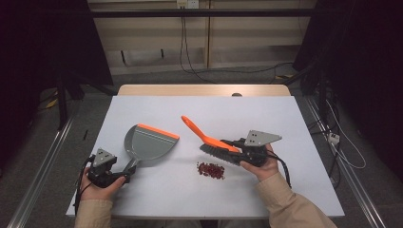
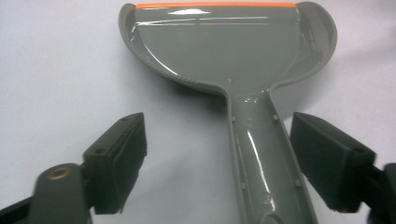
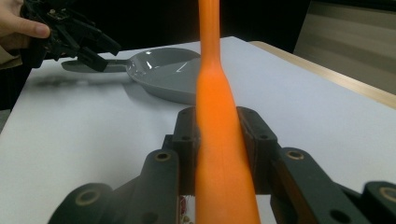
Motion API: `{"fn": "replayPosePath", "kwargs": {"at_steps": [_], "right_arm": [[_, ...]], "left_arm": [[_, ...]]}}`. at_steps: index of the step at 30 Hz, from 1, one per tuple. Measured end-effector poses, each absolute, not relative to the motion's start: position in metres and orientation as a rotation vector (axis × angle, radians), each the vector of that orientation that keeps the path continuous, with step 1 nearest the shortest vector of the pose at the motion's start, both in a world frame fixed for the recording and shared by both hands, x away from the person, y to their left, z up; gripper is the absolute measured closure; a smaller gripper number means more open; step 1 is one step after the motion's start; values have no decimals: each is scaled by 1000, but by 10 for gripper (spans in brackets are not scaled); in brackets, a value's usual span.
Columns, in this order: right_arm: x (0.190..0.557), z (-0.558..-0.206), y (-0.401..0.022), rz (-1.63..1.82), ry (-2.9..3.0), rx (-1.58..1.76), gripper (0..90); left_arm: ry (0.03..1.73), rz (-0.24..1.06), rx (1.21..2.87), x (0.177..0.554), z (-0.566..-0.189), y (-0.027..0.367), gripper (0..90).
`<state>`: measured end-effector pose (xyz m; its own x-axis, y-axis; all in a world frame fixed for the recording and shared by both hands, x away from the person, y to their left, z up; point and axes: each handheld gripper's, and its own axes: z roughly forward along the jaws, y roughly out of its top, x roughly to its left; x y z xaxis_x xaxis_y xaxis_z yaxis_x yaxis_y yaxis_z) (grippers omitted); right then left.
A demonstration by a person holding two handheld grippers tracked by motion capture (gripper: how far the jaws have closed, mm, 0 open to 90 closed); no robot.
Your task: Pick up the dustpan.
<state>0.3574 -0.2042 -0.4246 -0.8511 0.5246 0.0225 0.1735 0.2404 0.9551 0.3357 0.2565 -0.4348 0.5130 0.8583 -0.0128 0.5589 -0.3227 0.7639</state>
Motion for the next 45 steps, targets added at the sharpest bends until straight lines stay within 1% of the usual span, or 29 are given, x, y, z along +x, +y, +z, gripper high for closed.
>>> {"fn": "replayPosePath", "kwargs": {"at_steps": [3, 6, 8, 9, 10, 11, 13, 19, 24, 30, 36, 45], "right_arm": [[357, -425, -204, 1644, 2218, 647, 712], [358, -425, -206, 1646, 2210, 659, 712], [358, -424, -207, 1647, 2206, 663, 712], [358, -424, -208, 1646, 2204, 668, 712], [358, -425, -208, 1646, 2204, 669, 712], [358, -425, -209, 1647, 2204, 672, 712], [359, -425, -210, 1648, 2202, 683, 712], [359, -426, -211, 1652, 2195, 686, 712], [358, -426, -211, 1657, 2184, 702, 712], [358, -426, -210, 1656, 2173, 728, 712], [357, -426, -212, 1644, 2155, 770, 712], [357, -429, -213, 1619, 2131, 828, 712]], "left_arm": [[1096, 504, 2064, 341, -436, 251, 313], [1057, 477, 2089, 348, -438, 248, 365], [1042, 442, 2100, 351, -439, 247, 430], [1044, 437, 2107, 352, -439, 247, 440], [1032, 416, 2109, 353, -440, 246, 471], [1024, 420, 2122, 354, -440, 246, 539], [1029, 436, 2135, 354, -439, 247, 611], [1041, 417, 2062, 356, -433, 253, 625], [1016, 408, 2047, 352, -426, 259, 627], [939, 404, 2063, 343, -415, 261, 627], [876, 356, 2089, 335, -409, 265, 627], [757, 296, 2140, 323, -404, 259, 626]]}}
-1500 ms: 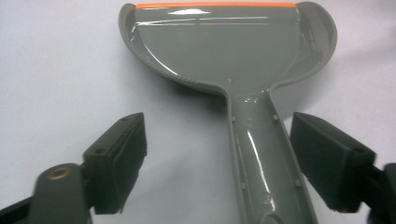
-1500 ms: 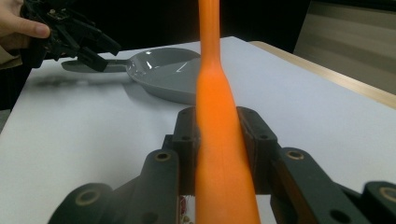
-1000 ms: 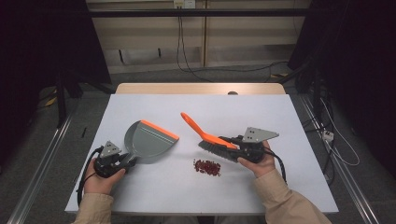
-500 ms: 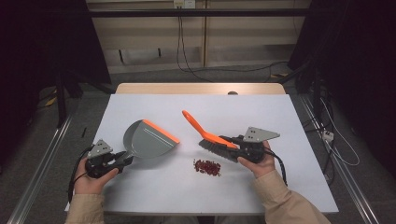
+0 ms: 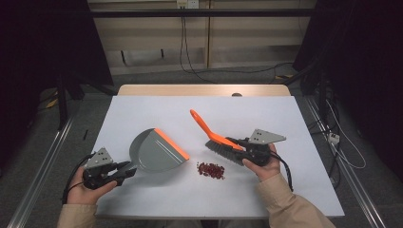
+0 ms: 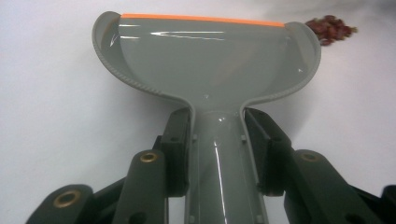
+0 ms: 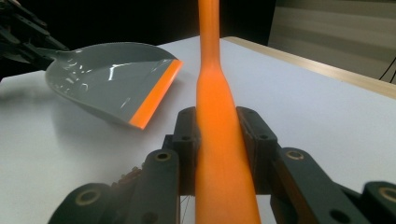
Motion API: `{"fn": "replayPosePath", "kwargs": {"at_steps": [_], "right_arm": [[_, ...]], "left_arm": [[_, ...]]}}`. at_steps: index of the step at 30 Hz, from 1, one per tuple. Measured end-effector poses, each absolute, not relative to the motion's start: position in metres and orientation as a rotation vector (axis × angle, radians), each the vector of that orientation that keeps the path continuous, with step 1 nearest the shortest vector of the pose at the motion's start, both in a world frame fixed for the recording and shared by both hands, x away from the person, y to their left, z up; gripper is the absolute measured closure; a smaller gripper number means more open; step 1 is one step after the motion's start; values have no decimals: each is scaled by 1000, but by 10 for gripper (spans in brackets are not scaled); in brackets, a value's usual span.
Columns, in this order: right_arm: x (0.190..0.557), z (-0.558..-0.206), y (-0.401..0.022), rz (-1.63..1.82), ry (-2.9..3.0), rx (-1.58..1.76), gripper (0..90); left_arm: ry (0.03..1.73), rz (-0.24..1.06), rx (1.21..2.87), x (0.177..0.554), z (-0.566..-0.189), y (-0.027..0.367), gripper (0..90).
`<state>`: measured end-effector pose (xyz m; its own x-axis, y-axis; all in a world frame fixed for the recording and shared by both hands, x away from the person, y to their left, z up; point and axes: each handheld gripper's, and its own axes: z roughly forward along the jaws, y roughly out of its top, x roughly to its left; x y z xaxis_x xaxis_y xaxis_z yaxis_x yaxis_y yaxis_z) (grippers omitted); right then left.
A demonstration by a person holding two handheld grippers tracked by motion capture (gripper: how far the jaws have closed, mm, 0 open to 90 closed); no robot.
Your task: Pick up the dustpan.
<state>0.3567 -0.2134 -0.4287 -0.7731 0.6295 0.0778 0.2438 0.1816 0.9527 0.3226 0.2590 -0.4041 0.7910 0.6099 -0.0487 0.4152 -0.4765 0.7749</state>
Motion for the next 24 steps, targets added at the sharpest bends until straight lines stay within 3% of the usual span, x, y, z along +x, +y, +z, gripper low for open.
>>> {"fn": "replayPosePath", "kwargs": {"at_steps": [24], "right_arm": [[359, -446, -203, 1409, 2111, 889, 711]], "left_arm": [[548, 96, 2235, 309, -414, 235, 625]]}}
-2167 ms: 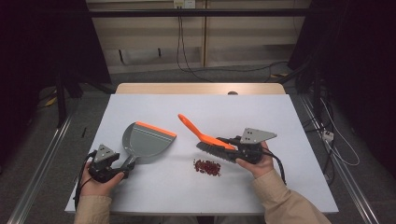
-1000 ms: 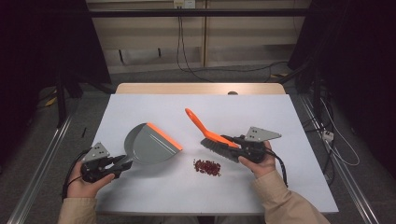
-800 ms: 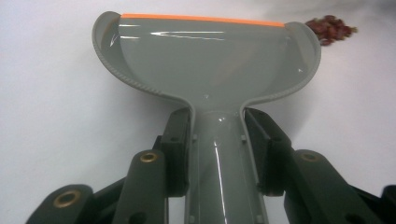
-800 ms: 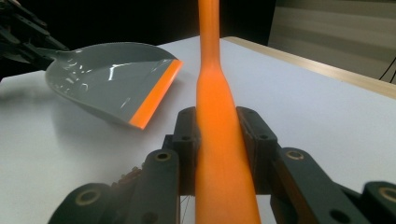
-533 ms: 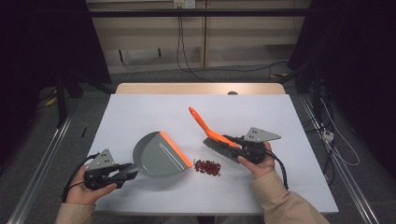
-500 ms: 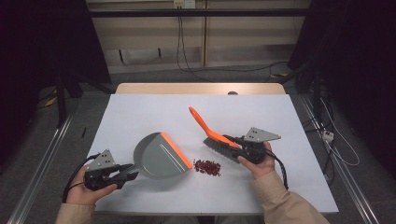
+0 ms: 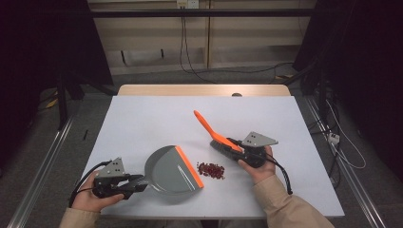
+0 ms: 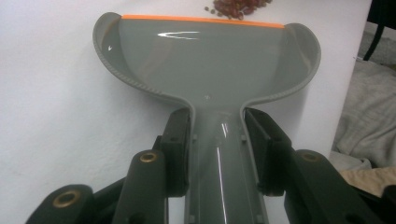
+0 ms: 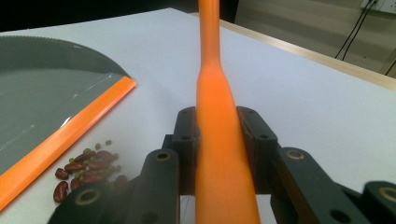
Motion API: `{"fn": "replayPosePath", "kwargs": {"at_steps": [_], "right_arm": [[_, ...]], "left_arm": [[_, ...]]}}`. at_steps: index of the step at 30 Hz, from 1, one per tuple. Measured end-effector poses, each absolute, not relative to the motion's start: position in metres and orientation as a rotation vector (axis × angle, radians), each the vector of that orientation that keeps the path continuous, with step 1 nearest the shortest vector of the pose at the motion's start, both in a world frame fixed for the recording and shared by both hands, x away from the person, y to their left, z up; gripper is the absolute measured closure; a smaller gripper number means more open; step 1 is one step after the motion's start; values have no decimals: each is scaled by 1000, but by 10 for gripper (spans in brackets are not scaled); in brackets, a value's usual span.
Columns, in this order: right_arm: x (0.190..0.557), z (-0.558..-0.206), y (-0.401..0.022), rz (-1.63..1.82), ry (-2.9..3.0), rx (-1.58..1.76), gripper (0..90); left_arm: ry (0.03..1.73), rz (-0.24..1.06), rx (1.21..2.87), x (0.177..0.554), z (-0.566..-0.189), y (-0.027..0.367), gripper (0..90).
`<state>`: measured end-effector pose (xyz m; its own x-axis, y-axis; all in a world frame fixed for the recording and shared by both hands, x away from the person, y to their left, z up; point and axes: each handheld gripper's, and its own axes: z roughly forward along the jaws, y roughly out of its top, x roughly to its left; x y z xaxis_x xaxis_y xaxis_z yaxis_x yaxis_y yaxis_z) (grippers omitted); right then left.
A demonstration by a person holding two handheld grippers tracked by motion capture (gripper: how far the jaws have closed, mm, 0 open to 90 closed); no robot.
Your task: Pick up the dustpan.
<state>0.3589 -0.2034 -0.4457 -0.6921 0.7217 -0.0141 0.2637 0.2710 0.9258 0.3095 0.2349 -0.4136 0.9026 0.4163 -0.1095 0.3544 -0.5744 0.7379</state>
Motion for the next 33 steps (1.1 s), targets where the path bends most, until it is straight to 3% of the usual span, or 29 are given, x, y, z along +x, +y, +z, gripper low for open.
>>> {"fn": "replayPosePath", "kwargs": {"at_steps": [33], "right_arm": [[328, -442, -188, 1255, 2063, 1038, 710]], "left_arm": [[523, 38, 2231, 309, -416, 225, 623]]}}
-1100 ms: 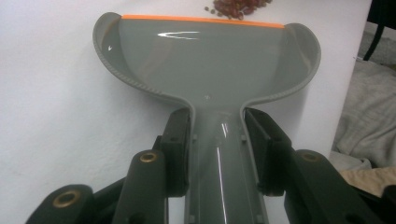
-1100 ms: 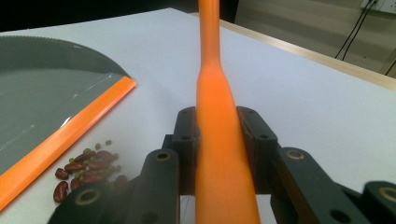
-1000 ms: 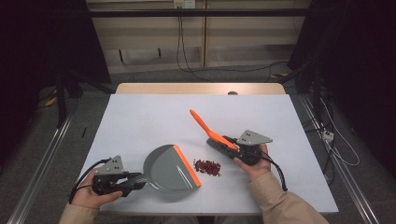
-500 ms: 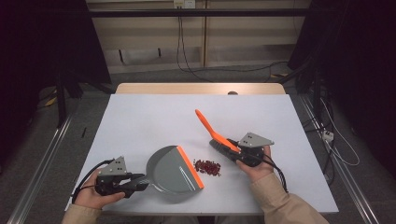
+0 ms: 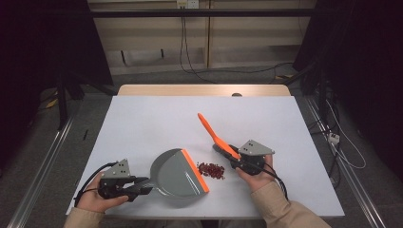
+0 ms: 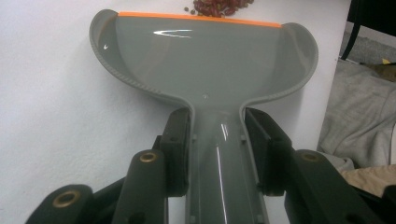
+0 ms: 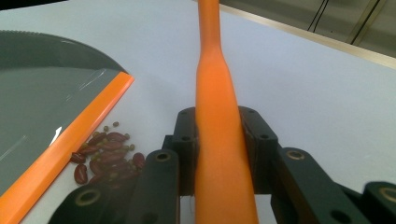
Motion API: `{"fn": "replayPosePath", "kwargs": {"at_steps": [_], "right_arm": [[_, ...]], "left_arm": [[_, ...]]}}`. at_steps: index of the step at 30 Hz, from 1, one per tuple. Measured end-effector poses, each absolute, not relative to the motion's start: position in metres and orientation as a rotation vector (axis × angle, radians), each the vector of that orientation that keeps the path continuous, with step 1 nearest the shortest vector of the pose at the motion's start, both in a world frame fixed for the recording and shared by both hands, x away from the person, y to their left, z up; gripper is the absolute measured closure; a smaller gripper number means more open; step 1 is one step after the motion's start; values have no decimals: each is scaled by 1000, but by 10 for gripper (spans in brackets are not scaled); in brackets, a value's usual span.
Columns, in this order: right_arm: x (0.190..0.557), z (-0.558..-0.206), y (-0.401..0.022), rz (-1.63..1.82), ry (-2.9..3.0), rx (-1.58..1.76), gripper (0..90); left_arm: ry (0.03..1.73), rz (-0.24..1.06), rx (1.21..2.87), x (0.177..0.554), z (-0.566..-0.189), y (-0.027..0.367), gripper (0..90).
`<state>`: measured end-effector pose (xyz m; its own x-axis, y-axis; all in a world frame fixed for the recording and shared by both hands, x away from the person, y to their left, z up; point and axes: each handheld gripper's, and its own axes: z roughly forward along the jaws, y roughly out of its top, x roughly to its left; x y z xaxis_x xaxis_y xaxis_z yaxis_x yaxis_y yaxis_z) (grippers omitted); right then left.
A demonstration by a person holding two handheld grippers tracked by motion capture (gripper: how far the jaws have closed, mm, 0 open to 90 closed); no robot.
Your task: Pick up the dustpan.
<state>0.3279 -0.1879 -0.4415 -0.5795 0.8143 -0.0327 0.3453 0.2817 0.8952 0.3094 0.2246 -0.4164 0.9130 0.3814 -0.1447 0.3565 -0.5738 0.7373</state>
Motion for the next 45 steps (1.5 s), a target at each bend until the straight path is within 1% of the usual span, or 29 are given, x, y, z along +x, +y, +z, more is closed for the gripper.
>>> {"fn": "replayPosePath", "kwargs": {"at_steps": [18, 32, 33, 35, 39, 42, 44, 45], "right_arm": [[327, -443, -187, 1265, 2047, 1051, 708], [315, -444, -174, 1236, 2035, 1060, 703], [315, -444, -172, 1232, 2036, 1054, 701], [314, -445, -171, 1231, 2040, 1050, 700], [314, -445, -172, 1242, 2034, 1059, 699], [314, -445, -171, 1240, 2035, 1059, 699], [314, -445, -170, 1241, 2036, 1059, 699], [314, -445, -170, 1243, 2035, 1062, 699]], "left_arm": [[499, 21, 2228, 309, -419, 221, 619], [509, 22, 2209, 310, -417, 223, 612], [513, 29, 2215, 310, -417, 223, 603], [524, 39, 2226, 310, -418, 222, 548], [530, 66, 2245, 308, -417, 223, 468], [529, 65, 2276, 306, -419, 223, 454], [537, 89, 2313, 304, -422, 221, 438], [529, 75, 2312, 304, -424, 220, 439]]}}
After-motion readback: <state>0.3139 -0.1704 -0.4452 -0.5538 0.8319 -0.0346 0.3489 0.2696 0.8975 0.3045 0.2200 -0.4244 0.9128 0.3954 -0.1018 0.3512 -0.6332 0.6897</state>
